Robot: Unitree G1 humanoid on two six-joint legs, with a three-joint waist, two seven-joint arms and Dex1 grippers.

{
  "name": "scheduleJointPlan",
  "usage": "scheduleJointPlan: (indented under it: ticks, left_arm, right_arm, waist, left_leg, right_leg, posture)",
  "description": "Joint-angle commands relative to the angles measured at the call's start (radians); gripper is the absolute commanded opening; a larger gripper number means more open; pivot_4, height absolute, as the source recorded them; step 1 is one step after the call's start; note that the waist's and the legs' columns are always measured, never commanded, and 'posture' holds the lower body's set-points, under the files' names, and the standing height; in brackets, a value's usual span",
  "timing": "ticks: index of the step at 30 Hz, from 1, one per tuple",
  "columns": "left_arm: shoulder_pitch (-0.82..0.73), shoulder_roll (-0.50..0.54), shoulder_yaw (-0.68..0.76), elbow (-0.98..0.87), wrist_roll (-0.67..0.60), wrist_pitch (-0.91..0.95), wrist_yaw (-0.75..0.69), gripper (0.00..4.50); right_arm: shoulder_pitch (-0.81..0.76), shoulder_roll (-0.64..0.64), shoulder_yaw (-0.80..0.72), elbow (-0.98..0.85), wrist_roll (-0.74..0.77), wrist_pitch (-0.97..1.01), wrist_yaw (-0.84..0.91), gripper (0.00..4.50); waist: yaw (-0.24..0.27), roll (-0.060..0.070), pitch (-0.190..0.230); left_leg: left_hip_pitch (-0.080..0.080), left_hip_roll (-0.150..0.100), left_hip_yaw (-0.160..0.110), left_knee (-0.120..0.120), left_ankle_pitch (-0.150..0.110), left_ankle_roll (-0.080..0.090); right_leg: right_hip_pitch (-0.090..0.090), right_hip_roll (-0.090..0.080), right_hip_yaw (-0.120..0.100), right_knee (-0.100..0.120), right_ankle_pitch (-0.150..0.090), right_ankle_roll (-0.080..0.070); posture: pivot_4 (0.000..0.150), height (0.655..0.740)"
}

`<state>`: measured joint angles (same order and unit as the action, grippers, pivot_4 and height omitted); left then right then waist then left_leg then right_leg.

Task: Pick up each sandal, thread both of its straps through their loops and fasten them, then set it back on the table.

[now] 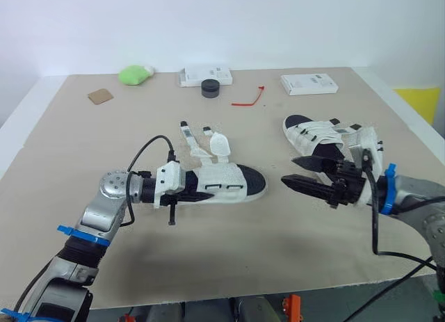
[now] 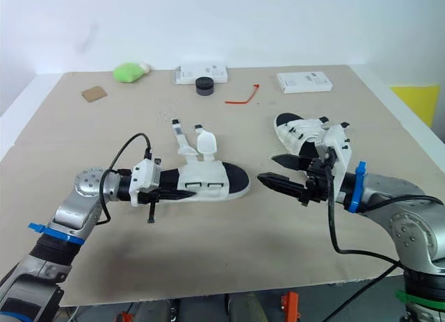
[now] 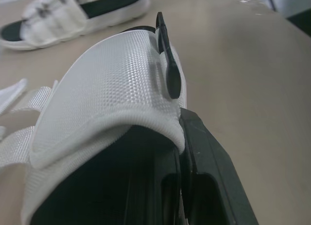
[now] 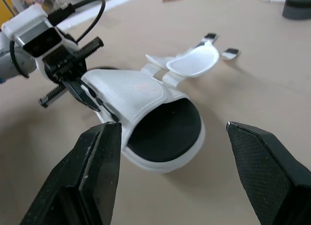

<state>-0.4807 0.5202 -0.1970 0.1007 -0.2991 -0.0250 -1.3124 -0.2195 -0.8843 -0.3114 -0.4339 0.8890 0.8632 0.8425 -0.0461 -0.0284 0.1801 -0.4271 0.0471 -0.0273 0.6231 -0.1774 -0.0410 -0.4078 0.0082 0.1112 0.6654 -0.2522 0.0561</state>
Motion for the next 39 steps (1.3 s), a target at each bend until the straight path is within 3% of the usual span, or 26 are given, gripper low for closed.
scheduleJointPlan:
  ticks: [1, 6, 17, 20, 21, 24, 28, 34, 39]
  left_arm:
    - [-0.021, -0.008, -0.009, -0.018, -0.015, -0.061, -0.047, 0.04]
    - [0.004, -0.003, -0.025, -0.030, -0.020, -0.068, -0.088, 0.04]
    - [0.029, -0.004, -0.074, -0.030, 0.061, -0.036, -0.033, 0.04]
    - [0.038, -0.006, -0.075, -0.043, 0.065, -0.006, -0.007, 0.00]
    - [0.040, -0.007, -0.075, -0.047, 0.066, 0.004, 0.002, 0.00]
    - [0.039, -0.028, -0.077, -0.060, 0.076, 0.056, 0.060, 0.00]
    - [0.040, -0.030, -0.083, -0.075, 0.083, 0.074, 0.069, 0.00]
    - [0.027, -0.036, -0.096, -0.097, 0.077, 0.113, 0.066, 0.00]
    - [0.015, -0.040, -0.092, -0.069, 0.080, 0.113, 0.068, 0.00]
  right_arm:
    - [0.026, -0.039, -0.034, -0.056, 0.022, 0.000, 0.032, 3.75]
    - [0.063, -0.070, -0.022, -0.068, 0.000, -0.009, 0.050, 3.75]
    - [0.026, -0.083, 0.028, -0.034, -0.036, -0.029, 0.095, 3.75]
    - [0.026, -0.081, 0.030, -0.027, -0.038, -0.035, 0.107, 2.86]
    - [0.028, -0.081, 0.029, -0.025, -0.039, -0.037, 0.110, 2.27]
    - [0.036, -0.079, 0.025, -0.023, -0.039, -0.042, 0.122, 1.66]
    - [0.034, -0.076, 0.025, -0.020, -0.039, -0.040, 0.130, 0.01]
    - [0.013, -0.076, 0.085, -0.006, -0.074, -0.060, 0.168, 0.01]
    - [-0.066, -0.084, 0.282, 0.078, -0.230, -0.128, 0.225, 0.01]
  waist:
    - [0.000, 0.000, 0.000]
    - [0.000, 0.000, 0.000]
    - [0.000, 0.000, 0.000]
    - [0.000, 0.000, 0.000]
    - [0.000, 0.000, 0.000]
    - [0.000, 0.001, 0.000]
    - [0.000, 0.001, -0.001]
    - [0.000, 0.001, -0.001]
    - [0.000, 0.002, -0.001]
  left_leg:
    - [0.000, 0.000, 0.000, 0.000, 0.000, 0.000]
    - [0.000, 0.000, 0.000, 0.000, 0.000, 0.000]
    - [0.000, 0.000, 0.000, 0.001, 0.000, 0.000]
    - [0.000, 0.000, 0.000, 0.001, 0.000, 0.000]
    - [0.000, 0.000, 0.000, 0.001, 0.000, 0.000]
    - [0.001, 0.000, 0.000, 0.001, 0.000, 0.000]
    - [0.001, 0.000, 0.000, 0.003, 0.000, 0.000]
    - [0.001, 0.000, 0.000, 0.003, 0.000, 0.000]
    - [0.001, 0.000, 0.000, 0.003, 0.000, 0.000]
  right_leg:
    - [0.000, 0.000, 0.000, 0.000, 0.000, 0.000]
    - [0.000, 0.000, 0.000, 0.000, 0.000, 0.000]
    - [0.000, 0.000, 0.000, 0.000, 0.001, 0.000]
    - [0.000, 0.000, 0.000, 0.000, 0.001, 0.000]
    - [0.000, 0.000, 0.000, 0.000, 0.001, 0.000]
    - [0.001, 0.000, 0.000, 0.000, 0.001, 0.001]
    - [0.001, 0.000, 0.000, 0.000, 0.001, 0.001]
    - [0.001, 0.000, 0.000, 0.000, 0.001, 0.001]
    - [0.001, 0.000, 0.000, 0.000, 0.002, 0.001]
  posture:
    - [0.150, 0.7400]
    - [0.150, 0.7400]
    - [0.150, 0.7400]
    - [0.150, 0.7400]
    - [0.150, 0.7400]
    - [0.150, 0.7400]
    - [0.150, 0.7400]
    - [0.150, 0.7400]
    - [0.150, 0.7400]
